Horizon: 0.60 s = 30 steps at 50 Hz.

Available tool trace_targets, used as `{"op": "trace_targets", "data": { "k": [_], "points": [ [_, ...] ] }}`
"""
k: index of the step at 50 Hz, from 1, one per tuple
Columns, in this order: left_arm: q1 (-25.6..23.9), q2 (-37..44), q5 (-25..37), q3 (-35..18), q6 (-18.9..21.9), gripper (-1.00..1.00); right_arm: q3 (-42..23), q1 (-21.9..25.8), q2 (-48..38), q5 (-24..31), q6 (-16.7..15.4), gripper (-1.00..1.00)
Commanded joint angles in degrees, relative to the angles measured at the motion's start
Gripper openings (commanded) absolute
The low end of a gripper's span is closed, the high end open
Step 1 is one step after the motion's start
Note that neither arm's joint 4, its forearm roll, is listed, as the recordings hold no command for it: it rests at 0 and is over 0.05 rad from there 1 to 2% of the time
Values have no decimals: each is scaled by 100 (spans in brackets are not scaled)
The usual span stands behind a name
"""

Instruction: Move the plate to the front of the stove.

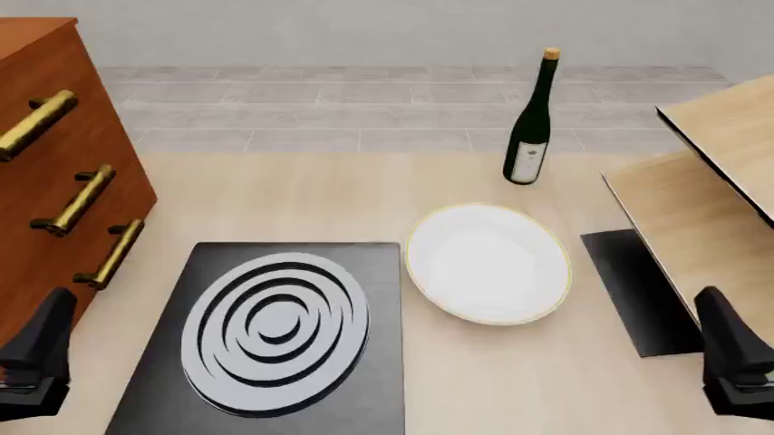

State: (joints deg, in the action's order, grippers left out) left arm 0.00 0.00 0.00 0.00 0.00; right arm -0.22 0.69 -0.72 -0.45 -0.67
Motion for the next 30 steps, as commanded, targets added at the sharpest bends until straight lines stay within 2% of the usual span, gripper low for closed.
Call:
{"op": "trace_targets", "data": {
  "k": [1, 8, 9, 12, 19, 21, 23, 26, 27, 28, 29, 30],
  "points": [
    [0, 0, 0, 0, 0, 100, -95, -155, -11, 17, 86, 100],
    [0, 0, 0, 0, 0, 100, -374, -103, 58, 213, 12, 100],
    [0, 0, 0, 0, 0, 100, -548, -40, 63, 280, -120, 100],
    [0, 0, 0, 0, 0, 100, -780, 27, 66, 457, -224, 100],
    [0, 0, 0, 0, 0, 100, -1606, 344, 67, 1014, -827, 100],
    [0, 0, 0, 0, 0, 100, -1694, 385, 66, 1063, -873, 100],
    [0, 0, 0, 0, 0, 100, -1896, 490, 64, 1231, -1119, 100],
    [0, 0, 0, 0, 0, 100, -2147, 659, -191, 1247, -1370, 100],
    [0, 0, 0, 0, 0, 100, -2241, 708, -323, 1203, -1522, 100],
    [0, 0, 0, 0, 0, 100, -2197, 907, -423, 1127, -1875, 100],
    [0, 0, 0, 0, 0, 100, -2360, 821, -485, 1156, -1721, 100],
    [0, 0, 0, 0, 0, 100, -2420, 932, -646, 1113, -1916, 100]
  ]
}}
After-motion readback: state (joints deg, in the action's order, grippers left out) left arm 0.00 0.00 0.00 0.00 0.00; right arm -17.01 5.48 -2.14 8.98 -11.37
